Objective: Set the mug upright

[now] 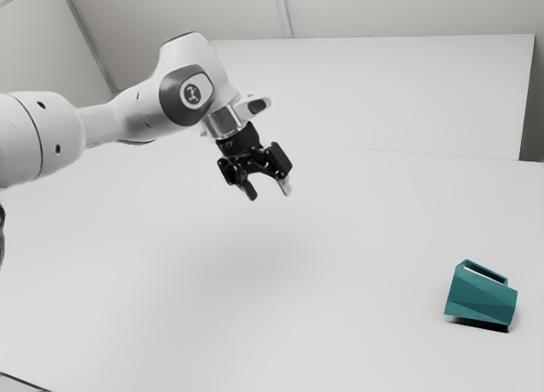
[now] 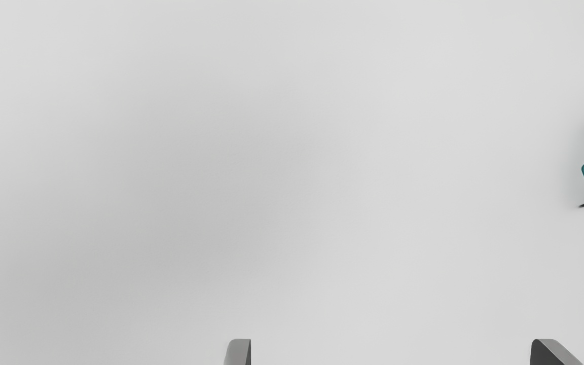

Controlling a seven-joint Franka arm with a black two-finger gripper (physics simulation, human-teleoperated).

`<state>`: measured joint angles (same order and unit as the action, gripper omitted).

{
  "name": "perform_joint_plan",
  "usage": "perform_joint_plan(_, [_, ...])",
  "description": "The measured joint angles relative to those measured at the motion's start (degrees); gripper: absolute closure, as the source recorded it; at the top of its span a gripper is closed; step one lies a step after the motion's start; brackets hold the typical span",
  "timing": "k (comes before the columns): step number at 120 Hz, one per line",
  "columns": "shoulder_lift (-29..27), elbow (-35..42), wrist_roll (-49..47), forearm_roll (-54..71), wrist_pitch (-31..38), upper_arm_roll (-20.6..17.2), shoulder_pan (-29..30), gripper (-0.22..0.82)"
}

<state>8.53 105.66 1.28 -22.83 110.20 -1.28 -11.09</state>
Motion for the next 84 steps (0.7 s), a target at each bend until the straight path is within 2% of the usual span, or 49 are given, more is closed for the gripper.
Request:
perform_joint_plan(40, [7.93, -0.7, -5.81, -13.74, 12.42, -0.48, -6.47, 0.0])
perform_joint_plan(66, [11.16, -0.54, -8.03, -25.8, 15.57, -0.5, -10.41, 0.0])
perform_joint_plan(84, [12.65, -0.45, -9.17, -32.24, 16.43, -2.16, -11.18, 0.0])
